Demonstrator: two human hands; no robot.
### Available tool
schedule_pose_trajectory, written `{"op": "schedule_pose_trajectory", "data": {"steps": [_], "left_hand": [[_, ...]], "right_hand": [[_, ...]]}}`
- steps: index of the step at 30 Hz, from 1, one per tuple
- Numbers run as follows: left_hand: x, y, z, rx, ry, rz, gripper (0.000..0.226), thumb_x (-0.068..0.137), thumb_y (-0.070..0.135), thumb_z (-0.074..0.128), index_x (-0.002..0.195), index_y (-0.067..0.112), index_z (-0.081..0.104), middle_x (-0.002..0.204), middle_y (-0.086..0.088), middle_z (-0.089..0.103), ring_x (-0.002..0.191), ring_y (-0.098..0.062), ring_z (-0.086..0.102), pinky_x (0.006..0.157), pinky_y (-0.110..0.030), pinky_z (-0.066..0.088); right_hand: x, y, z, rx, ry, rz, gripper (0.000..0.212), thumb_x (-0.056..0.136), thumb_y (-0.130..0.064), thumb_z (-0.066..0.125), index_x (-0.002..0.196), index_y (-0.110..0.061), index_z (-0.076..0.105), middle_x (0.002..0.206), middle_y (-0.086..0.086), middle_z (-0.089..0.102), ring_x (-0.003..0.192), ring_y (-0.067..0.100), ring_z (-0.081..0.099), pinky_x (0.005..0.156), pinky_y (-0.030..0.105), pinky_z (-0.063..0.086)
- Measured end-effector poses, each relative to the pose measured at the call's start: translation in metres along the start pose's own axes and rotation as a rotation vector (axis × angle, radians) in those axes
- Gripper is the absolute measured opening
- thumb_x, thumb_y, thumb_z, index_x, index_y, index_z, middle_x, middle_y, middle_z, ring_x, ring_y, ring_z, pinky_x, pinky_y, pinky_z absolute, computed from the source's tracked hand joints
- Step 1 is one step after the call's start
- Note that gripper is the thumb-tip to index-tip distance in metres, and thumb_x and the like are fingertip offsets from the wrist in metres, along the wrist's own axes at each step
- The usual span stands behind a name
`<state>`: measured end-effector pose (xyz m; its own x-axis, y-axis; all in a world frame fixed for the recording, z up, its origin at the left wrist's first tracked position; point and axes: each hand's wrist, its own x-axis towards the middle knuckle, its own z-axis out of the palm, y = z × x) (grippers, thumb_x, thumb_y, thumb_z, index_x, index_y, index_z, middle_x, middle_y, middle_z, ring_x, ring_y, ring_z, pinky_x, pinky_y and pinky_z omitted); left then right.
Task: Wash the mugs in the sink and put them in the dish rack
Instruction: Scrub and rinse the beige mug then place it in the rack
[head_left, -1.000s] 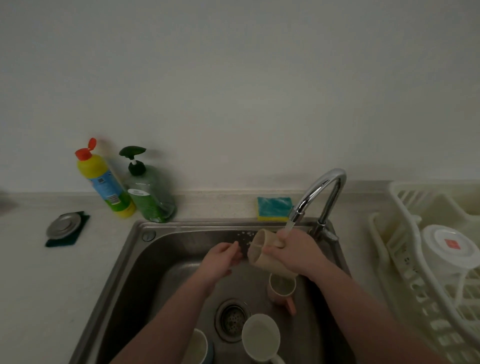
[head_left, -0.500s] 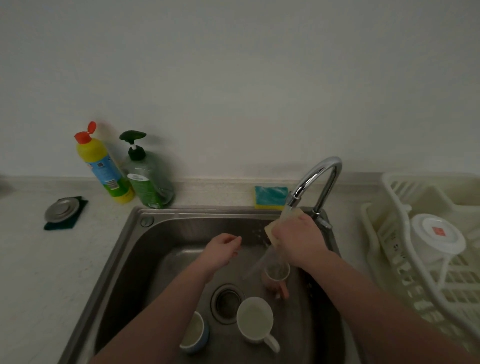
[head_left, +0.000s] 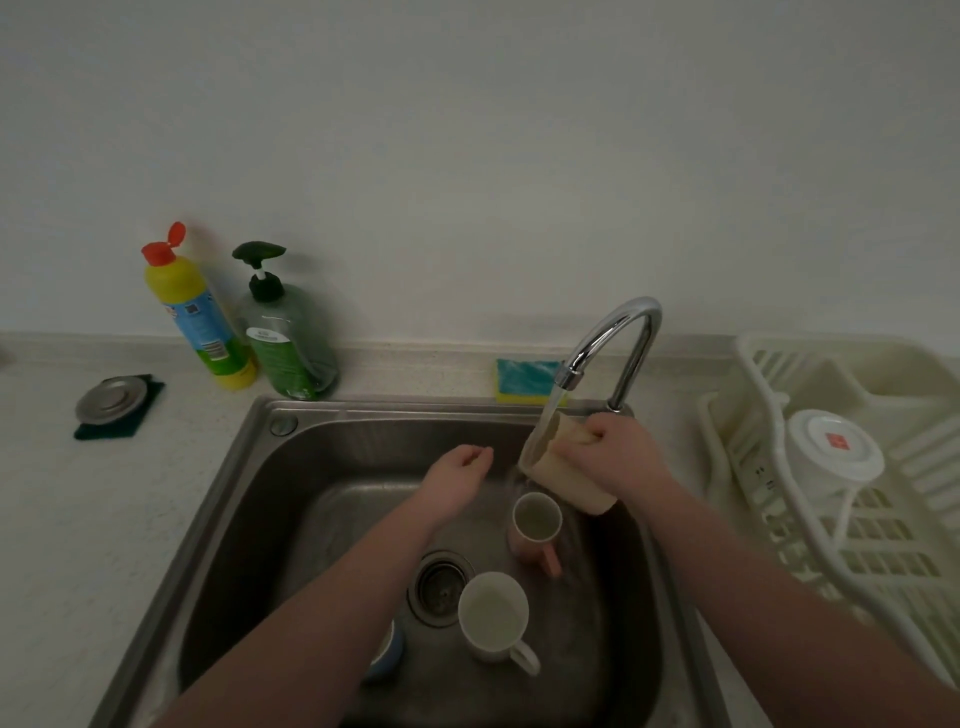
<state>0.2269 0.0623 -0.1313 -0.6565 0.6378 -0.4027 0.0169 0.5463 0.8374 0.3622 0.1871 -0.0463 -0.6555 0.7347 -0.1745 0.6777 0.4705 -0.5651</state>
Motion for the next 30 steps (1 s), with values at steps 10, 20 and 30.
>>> {"op": "schedule_pose_trajectory", "data": {"steps": [10,20,30], "left_hand": [[-0.035,0.031,0.023,-0.39,-0.136,0.136,0.06,0.08,0.038,0.074,0.13,0.027,0.042,0.121,0.0,0.057,0.106,-0.012,0.058,0.089,-0.037,0.054],[-0.029,0.061,0.04,-0.205,0.073,0.177,0.063,0.065,0.052,0.082,0.114,0.028,0.05,0.104,0.011,0.062,0.096,-0.01,0.061,0.082,-0.028,0.052],[-0.019,0.031,0.022,-0.98,-0.156,-0.125,0.065,0.07,0.054,0.061,0.12,0.012,0.063,0.113,-0.018,0.069,0.107,-0.034,0.063,0.092,-0.049,0.05]], "right_hand": [[-0.009,0.012,0.01,1.082,-0.169,0.353,0.035,0.093,-0.026,0.057,0.059,-0.021,0.055,0.043,-0.007,0.037,0.041,0.008,0.033,0.044,0.023,0.03],[-0.009,0.025,0.021,1.395,-0.1,0.454,0.048,0.093,-0.02,0.051,0.047,-0.021,0.038,0.04,-0.006,0.026,0.032,0.008,0.022,0.034,0.02,0.022],[-0.009,-0.011,0.025,0.961,-0.031,0.2,0.018,0.096,-0.038,0.048,0.1,-0.026,0.062,0.107,0.004,0.064,0.097,0.02,0.059,0.093,0.046,0.049]]}}
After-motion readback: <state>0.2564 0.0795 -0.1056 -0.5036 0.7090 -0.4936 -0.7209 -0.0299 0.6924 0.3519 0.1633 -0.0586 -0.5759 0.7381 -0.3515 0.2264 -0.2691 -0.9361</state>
